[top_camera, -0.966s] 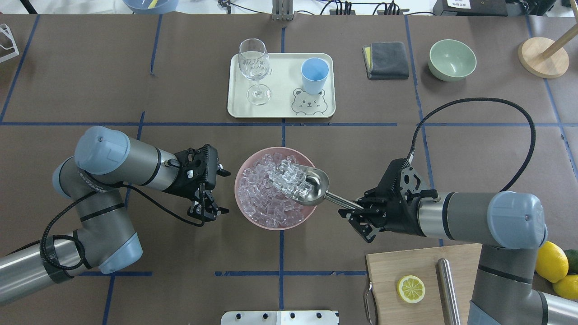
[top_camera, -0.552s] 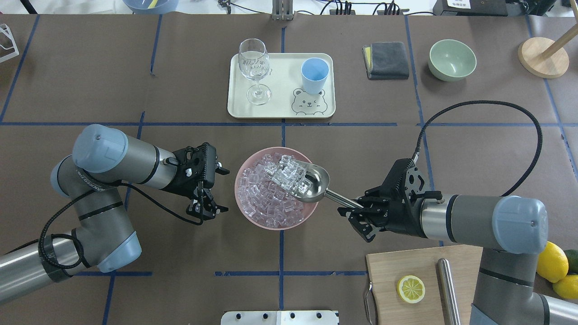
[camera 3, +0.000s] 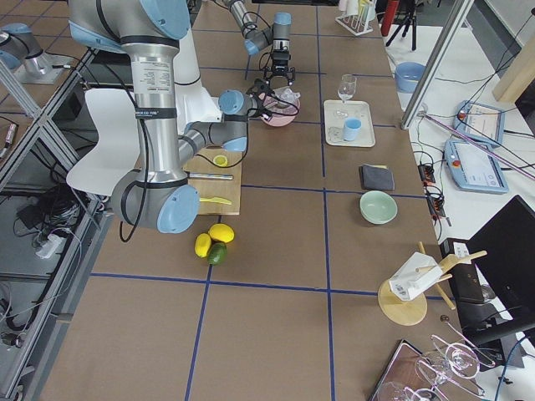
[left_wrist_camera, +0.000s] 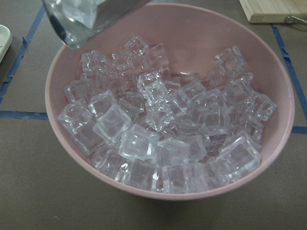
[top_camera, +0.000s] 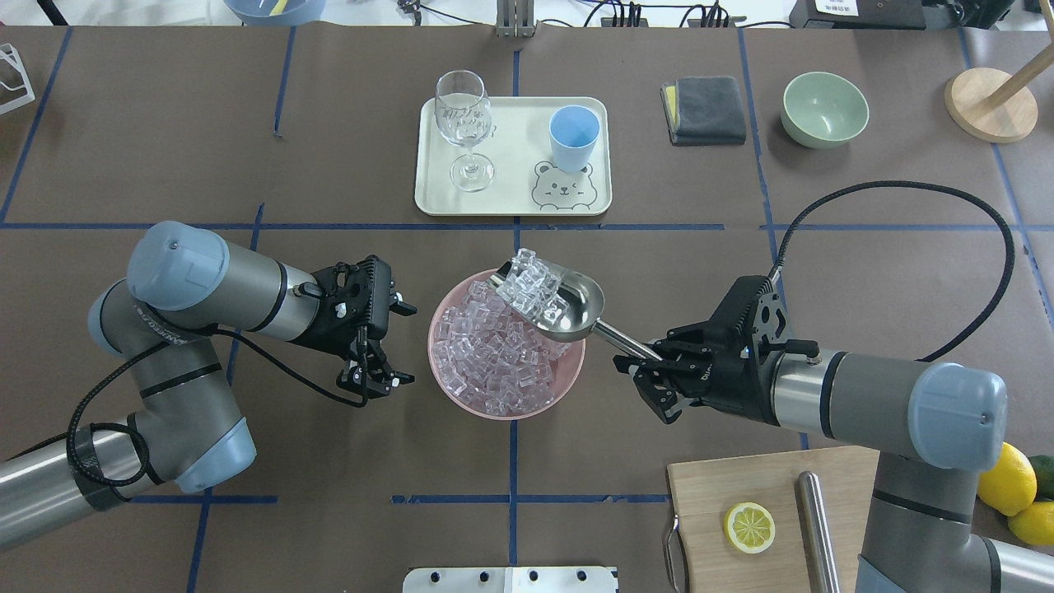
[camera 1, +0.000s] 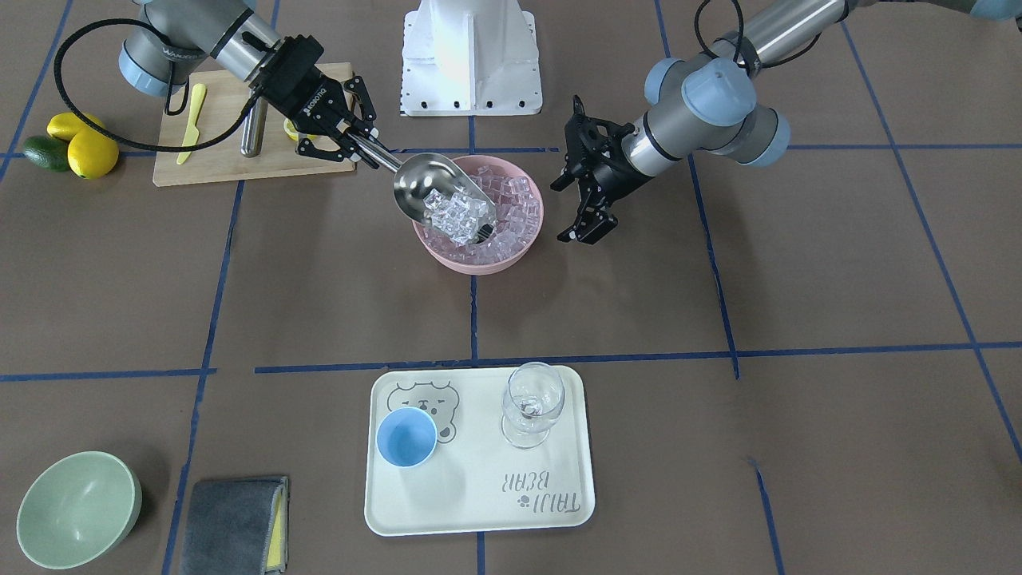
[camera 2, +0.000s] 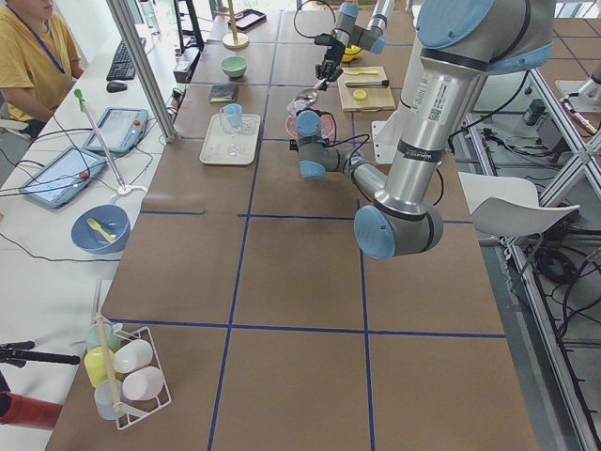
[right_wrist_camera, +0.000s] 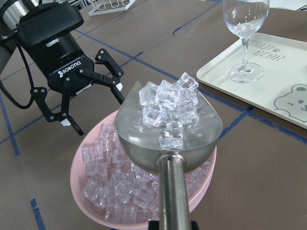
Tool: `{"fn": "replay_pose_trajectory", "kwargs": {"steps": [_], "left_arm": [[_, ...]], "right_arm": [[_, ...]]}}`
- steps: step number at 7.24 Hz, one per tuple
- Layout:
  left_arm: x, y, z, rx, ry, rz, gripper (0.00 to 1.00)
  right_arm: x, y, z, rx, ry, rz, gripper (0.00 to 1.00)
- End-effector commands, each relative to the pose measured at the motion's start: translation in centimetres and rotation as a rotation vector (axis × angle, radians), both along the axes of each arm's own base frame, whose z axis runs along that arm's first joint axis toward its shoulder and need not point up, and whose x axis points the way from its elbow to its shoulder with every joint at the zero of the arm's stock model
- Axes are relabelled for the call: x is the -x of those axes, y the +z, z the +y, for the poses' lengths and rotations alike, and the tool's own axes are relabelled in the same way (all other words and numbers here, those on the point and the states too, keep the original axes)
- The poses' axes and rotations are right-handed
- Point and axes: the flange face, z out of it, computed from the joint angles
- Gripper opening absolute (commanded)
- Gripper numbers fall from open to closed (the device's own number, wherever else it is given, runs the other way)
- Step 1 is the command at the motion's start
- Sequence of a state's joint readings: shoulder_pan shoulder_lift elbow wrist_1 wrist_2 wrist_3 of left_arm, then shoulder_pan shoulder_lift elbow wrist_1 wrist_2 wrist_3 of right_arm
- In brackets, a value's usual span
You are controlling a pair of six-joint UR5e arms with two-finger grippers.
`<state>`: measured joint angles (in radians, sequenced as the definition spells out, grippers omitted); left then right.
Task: Put ice in cup with scoop
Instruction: 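Carry the filled scoop to the light-blue cup with the right gripper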
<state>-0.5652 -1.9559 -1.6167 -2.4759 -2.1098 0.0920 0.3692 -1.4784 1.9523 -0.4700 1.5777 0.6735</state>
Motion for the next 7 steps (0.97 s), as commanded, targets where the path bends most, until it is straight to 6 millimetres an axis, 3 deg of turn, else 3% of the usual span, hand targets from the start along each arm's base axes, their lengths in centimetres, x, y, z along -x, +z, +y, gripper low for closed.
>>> {"fn": "replay_pose_trajectory", "kwargs": {"steps": [1,3,4,6,7], "left_arm": [[0.2,0.0,-0.2,0.001,0.001,0.001,1.00],[0.2,0.0,-0.2,0.001,0.001,0.001,1.00],[0.3,0.0,-0.2,0.003,0.007,0.002,1.00],[0.5,0.0,-0.5,0.003,0.004,0.002,1.00],[0.8,0.0,-0.6,0.006,0.008,0.004,1.00]], "right_arm": [[-0.4,-0.5,-1.0,0.052,0.114,-0.034,0.00],[-0.1,-0.2,-1.7,0.066,0.159,-0.005,0.00],[-0.3,-0.3,-3.2,0.080,0.198,0.037,0.00],[-0.2,-2.5,-7.2,0.154,0.269,0.066,0.00],[0.0,-4.8,-9.5,0.175,0.302,0.094,0.00]]}}
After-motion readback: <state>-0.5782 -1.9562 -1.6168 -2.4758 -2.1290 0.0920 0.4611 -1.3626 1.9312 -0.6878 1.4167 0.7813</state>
